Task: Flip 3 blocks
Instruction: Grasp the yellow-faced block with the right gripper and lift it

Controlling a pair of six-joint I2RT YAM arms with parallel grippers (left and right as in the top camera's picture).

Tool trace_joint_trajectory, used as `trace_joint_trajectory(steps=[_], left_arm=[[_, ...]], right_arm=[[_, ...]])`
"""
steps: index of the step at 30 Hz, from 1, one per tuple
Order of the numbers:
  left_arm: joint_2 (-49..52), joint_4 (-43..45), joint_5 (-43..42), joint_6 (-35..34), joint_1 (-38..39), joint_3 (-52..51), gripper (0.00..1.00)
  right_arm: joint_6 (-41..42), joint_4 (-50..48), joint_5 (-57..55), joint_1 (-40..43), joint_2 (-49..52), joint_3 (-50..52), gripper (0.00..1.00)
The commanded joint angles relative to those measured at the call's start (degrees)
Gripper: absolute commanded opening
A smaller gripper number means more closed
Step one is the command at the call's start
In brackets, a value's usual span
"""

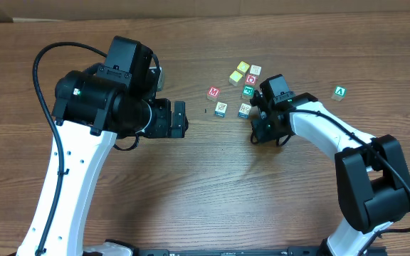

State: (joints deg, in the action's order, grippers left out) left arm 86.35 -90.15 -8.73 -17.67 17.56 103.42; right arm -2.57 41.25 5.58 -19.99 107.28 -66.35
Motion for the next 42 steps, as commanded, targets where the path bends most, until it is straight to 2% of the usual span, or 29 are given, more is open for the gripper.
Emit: trace_joint_trajectory(steps=[1,8,13,18,21,25,32,36,38,42], left_arm=[[0.4,0.2,0.3,-0.4,0.2,-0.2,1.00],[0.4,0.2,0.3,-0.4,0.2,-0.2,1.00],[0.4,0.2,0.3,-0.4,0.2,-0.2,1.00],[0.4,0.2,0.3,-0.4,0.2,-0.2,1.00],[0.4,0.2,0.3,-0.4,0.2,-0.2,1.00],[0.4,0.2,0.3,-0.3,0.2,-0.2,1.00],[0.4,0.2,0.3,-0.4,0.2,-0.2,1.00],[0.4,0.2,0.3,-0.4,0.2,-0.2,1.00],[0.4,0.2,0.3,-0.3,0.2,-0.2,1.00],[0.4,0.2,0.3,-0.4,0.2,-0.2,1.00]], right_arm=[[5.8,3.4,0.0,-0.3,-2.1,-1.2,0.36],[17.0,13.5,1.2,-0.3,-2.6,-1.2,0.36],[17.6,17.7,6.8,-0.4,-2.6,-1.2,0.36],[17.6,20.0,6.9,-3.1,-2.6,-1.2,0.36],[18.8,20.9,4.8,-5.5,-2.6,-1.2,0.37],[25.9,23.9,-2.3,-9.2,-2.6,-1.2,0.40],[28.1,25.4,-2.4,-11.6,-2.6,-1.2,0.41],[28.1,24.5,-3.1,-11.5,-2.6,-1.2,0.47],[27.8,23.6,-3.8,-10.6,-2.7,-1.3,0.54],[26.7,23.2,-3.6,-8.3,-2.8,-2.3,0.57]])
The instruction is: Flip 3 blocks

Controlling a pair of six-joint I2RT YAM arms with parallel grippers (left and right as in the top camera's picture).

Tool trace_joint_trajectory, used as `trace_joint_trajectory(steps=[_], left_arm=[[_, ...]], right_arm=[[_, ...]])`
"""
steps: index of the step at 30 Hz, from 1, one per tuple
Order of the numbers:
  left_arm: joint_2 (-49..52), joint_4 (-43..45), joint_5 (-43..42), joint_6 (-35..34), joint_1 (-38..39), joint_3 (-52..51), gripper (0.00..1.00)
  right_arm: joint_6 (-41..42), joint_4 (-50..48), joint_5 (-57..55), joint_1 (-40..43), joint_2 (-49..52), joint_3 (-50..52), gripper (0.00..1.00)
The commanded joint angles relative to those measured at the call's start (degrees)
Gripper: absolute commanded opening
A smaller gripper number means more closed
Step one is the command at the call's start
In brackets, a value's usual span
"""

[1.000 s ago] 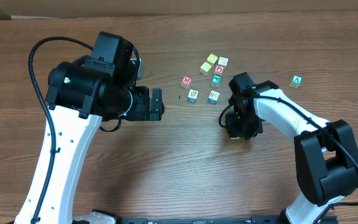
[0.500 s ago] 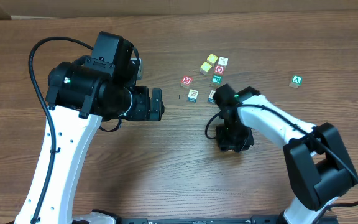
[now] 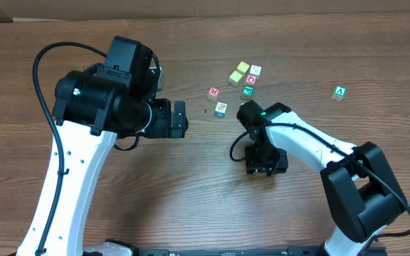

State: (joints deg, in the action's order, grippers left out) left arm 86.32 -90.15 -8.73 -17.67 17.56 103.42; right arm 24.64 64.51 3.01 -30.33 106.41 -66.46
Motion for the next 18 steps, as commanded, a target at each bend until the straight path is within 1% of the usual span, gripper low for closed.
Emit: trace_joint_trajectory(steps=[1,3,5,9,12,13,15,18], left_arm=[[0.4,0.2,0.3,-0.4,0.2,-0.2,1.00],[0.4,0.2,0.3,-0.4,0.2,-0.2,1.00],[0.4,0.2,0.3,-0.3,0.2,-0.2,1.00],[0.4,0.2,0.3,-0.3,0.2,-0.2,1.00],[0.4,0.2,0.3,-0.4,0.2,-0.2,1.00],[0.4,0.2,0.3,-0.3,0.2,-0.2,1.00],[0.4,0.2,0.3,-0.3,0.2,-0.2,1.00],[0.4,0.2,0.3,-0.3,0.2,-0.2,1.00]], right_arm=[[-1.2,-0.1,-0.3,2.6,-1.9,-2.4,0.57],[-2.7,-0.9,2.4,3.3,-1.9,-2.7,0.55],[-3.7,-2.4,4.4,3.3,-1.9,-2.7,0.52],[-3.6,-4.8,4.6,3.1,-1.9,-2.7,0.48],[-3.4,-4.6,4.6,3.0,-1.9,-2.5,0.47],[-3.4,-4.4,4.6,3.0,-1.9,-2.4,0.43],[-3.4,-3.5,4.6,3.0,-1.9,-2.1,0.41],[-3.4,-2.8,4.5,3.0,-1.9,-2.1,0.40]])
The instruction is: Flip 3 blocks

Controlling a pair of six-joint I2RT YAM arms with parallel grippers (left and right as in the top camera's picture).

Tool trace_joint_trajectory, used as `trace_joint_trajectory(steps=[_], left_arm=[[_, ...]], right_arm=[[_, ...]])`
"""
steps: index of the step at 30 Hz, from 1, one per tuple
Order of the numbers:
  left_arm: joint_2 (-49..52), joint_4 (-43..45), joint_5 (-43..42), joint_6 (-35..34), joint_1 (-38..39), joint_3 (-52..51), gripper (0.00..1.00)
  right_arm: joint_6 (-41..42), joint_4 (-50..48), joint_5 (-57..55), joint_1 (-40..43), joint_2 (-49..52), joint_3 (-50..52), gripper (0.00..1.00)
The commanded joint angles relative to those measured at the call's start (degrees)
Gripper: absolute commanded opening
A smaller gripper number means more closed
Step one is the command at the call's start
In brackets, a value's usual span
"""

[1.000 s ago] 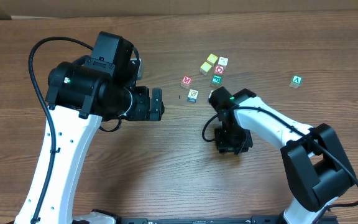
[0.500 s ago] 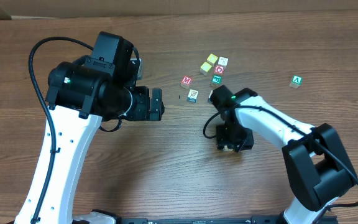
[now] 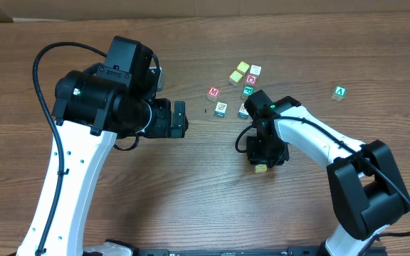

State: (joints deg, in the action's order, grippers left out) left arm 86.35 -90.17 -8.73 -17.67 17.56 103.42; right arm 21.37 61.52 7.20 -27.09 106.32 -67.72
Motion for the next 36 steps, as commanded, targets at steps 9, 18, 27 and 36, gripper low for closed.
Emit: trace_joint_trajectory(steps=[9,18,27,36], left_arm=[[0.4,0.2,0.3,-0.3,0.2,-0.2,1.00],[0.4,0.2,0.3,-0.3,0.2,-0.2,1.00],[0.4,0.2,0.3,-0.4,0.2,-0.2,1.00],[0.4,0.2,0.3,-0.4,0.2,-0.2,1.00]], right_arm=[[-0.1,1.6,-0.3,-0.3,-1.9,-0.8,0.35],[1.2,4.4,-0.2,-0.3,-1.9,-0.8,0.34],[1.8,6.8,0.0,-3.9,-1.9,-0.8,0.35],[6.4,8.3,0.0,-6.3,-1.9,-0.8,0.36]])
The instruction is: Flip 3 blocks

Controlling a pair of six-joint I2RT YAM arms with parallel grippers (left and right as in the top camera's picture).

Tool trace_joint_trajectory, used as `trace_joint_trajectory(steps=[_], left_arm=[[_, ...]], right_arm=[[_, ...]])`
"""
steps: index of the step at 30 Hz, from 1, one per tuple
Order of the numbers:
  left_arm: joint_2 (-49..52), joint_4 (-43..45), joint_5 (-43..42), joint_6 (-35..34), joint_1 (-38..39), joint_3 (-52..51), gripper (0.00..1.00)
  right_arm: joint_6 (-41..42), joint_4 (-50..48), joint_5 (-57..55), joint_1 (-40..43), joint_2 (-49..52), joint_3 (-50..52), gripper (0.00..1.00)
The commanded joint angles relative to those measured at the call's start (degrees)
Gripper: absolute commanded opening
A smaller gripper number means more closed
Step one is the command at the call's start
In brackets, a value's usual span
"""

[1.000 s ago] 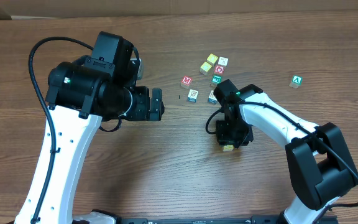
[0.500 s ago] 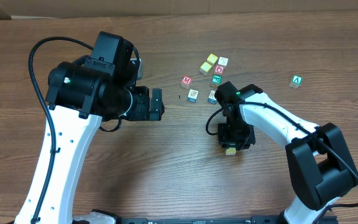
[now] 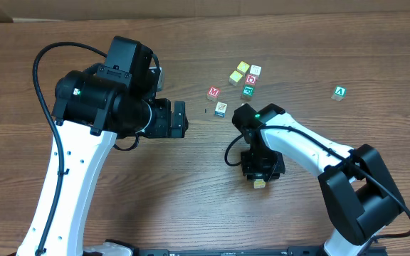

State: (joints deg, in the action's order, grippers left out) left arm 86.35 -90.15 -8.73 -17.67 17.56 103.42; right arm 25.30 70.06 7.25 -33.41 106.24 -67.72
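Note:
My right gripper points down at the table's middle, shut on a small yellowish block that peeks out below its fingers. Further back lies a loose cluster of letter blocks: two yellow ones, a white one, a red one, a green one, a red one and a white-and-teal one. A lone green block sits far right. My left gripper hangs open left of the cluster, holding nothing.
The left arm's bulky black body overhangs the table's left half. The right arm's white link stretches from the front right toward the middle. A cardboard edge runs along the back of the wooden table.
My right gripper has moved a little toward the front and left, and the yellowish block at its tip has moved with it. The left arm is unchanged.
My right gripper was first at the front edge of the block cluster. It then stood farther forward on the table's middle. Later a yellowish block showed at its tip, and now gripper and block sit slightly nearer the front. The left arm stayed still.

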Motion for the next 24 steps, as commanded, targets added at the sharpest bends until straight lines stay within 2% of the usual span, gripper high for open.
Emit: trace_joint_trajectory(steps=[1,5,11,15,17,20,24], left_arm=[[0.4,0.2,0.3,-0.4,0.2,-0.2,1.00],[0.4,0.2,0.3,-0.4,0.2,-0.2,1.00],[0.4,0.2,0.3,-0.4,0.2,-0.2,1.00],[0.4,0.2,0.3,-0.4,0.2,-0.2,1.00],[0.4,0.2,0.3,-0.3,0.2,-0.2,1.00],[0.4,0.2,0.3,-0.3,0.2,-0.2,1.00],[0.4,0.2,0.3,-0.4,0.2,-0.2,1.00]], right_arm=[[2.7,-0.5,-0.1,0.0,-1.8,-0.8,0.35],[3.1,-0.7,-0.1,0.0,-1.8,-0.8,0.36],[3.0,0.0,0.0,0.0,-1.8,-0.8,0.54],[2.6,-0.6,-0.1,0.1,-1.8,-0.8,0.59],[1.2,-1.7,0.0,0.9,-1.8,-0.9,0.69],[0.1,-1.4,0.7,4.2,-1.8,-2.9,0.69],[-4.6,2.8,0.5,9.0,-1.8,-10.7,0.70]])
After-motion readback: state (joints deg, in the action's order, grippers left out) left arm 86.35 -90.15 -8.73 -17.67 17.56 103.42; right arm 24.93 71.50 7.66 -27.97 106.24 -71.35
